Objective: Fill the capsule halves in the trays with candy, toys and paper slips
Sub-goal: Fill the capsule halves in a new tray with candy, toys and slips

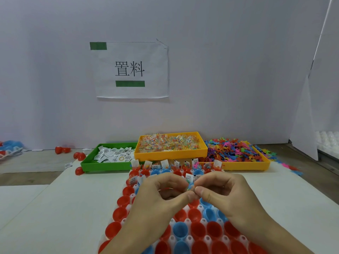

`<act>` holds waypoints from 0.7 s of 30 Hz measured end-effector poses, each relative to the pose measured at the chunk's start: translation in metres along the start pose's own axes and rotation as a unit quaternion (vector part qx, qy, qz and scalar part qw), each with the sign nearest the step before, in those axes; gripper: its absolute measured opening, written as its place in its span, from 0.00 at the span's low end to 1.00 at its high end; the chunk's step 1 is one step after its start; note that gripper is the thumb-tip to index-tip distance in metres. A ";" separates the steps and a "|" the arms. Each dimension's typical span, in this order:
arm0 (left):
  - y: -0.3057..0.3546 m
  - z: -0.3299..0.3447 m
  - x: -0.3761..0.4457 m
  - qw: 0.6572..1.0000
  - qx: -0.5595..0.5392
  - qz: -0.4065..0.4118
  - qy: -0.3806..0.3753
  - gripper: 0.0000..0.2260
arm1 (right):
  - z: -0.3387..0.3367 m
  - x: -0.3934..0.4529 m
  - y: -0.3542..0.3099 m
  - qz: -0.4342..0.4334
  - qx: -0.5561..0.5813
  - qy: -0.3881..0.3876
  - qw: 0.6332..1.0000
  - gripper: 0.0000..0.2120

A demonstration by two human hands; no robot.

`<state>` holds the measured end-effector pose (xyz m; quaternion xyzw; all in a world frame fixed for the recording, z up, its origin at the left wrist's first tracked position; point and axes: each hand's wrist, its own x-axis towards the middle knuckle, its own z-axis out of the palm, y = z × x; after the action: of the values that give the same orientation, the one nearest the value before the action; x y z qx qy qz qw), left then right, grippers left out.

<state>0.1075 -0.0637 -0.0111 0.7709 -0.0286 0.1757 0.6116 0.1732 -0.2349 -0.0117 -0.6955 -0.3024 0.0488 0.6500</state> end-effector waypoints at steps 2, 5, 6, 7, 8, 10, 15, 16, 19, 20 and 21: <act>0.000 0.000 0.000 1.000 -0.013 -0.003 -0.014 0.07 | 0.000 0.000 -0.002 -0.001 0.007 -0.004 1.000 0.07; 0.000 -0.001 -0.001 1.000 0.000 0.015 0.006 0.04 | 0.000 -0.001 -0.001 0.011 0.021 -0.009 1.000 0.07; 0.000 0.000 -0.001 0.999 0.017 0.028 0.019 0.05 | 0.000 -0.001 0.000 0.020 0.021 -0.014 0.999 0.07; -0.001 0.000 -0.002 0.998 0.036 0.042 0.032 0.05 | -0.001 0.000 0.000 0.027 0.015 -0.020 0.999 0.08; -0.002 0.000 -0.002 0.995 0.061 0.059 0.043 0.07 | -0.002 0.000 0.001 0.032 0.007 -0.023 0.999 0.08; -0.004 0.001 -0.002 0.985 0.123 0.101 0.063 0.09 | -0.002 0.001 0.003 0.044 0.002 -0.026 0.999 0.09; -0.005 0.004 -0.004 0.943 0.244 0.221 0.053 0.09 | 0.000 0.001 0.007 0.071 0.015 -0.044 0.996 0.07; -0.005 0.004 -0.004 0.937 0.256 0.233 0.046 0.09 | 0.000 0.001 0.007 0.071 0.012 -0.047 0.996 0.07; -0.003 0.005 -0.004 0.936 0.260 0.236 0.030 0.06 | -0.007 0.002 0.003 0.062 -0.003 -0.050 0.997 0.04; -0.001 0.004 -0.005 0.938 0.256 0.231 0.027 0.06 | -0.012 0.003 0.002 0.052 -0.006 -0.034 0.998 0.04; 0.001 0.004 -0.005 0.939 0.255 0.228 0.028 0.07 | -0.019 0.005 0.000 0.039 -0.007 -0.002 0.999 0.04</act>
<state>0.1037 -0.0681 -0.0123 0.8686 -0.1405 0.3335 0.3386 0.1862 -0.2492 -0.0068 -0.7112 -0.2766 0.0738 0.6420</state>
